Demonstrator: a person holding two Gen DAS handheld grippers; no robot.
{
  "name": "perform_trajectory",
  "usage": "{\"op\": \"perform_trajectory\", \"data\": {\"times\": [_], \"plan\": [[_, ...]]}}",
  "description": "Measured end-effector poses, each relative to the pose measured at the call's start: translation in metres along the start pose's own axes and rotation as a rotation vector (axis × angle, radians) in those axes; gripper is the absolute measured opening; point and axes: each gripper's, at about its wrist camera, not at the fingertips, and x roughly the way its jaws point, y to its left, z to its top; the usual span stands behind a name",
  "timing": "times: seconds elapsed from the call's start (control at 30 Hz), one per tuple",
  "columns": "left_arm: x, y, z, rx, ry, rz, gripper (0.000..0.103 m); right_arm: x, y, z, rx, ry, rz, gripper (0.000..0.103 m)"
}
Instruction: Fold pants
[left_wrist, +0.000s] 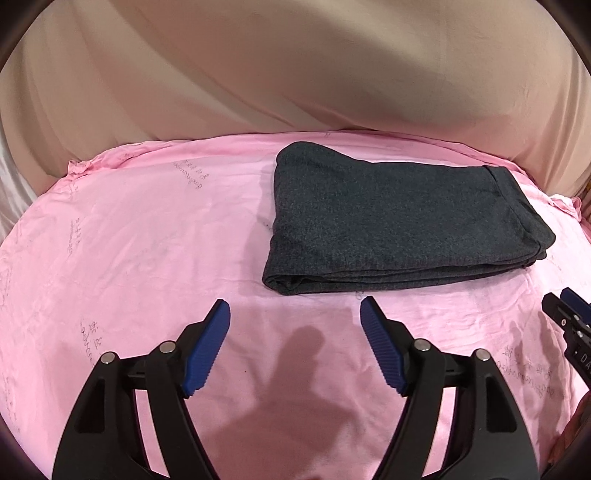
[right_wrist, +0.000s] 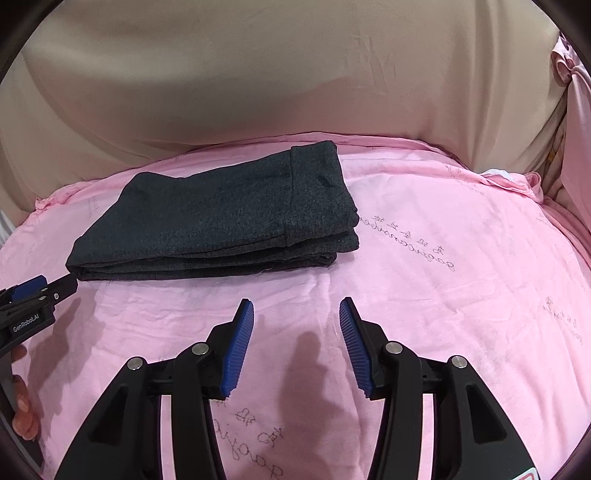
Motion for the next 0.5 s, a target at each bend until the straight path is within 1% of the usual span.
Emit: {"op": "perform_trajectory", "data": {"times": [0.3,0.5], "plan": [[-0.005,-0.011,0.000,0.053,-0.022,0.008,0.072,-0.001,0.001,0.000,-0.003,-0.007,-0.008,0.052],[-0.003,-0.009,0.000,0.045,-0.010,0.012,0.072,-0.002,0.001,0.000,-0.003,-0.006,-0.009,0.052]]}}
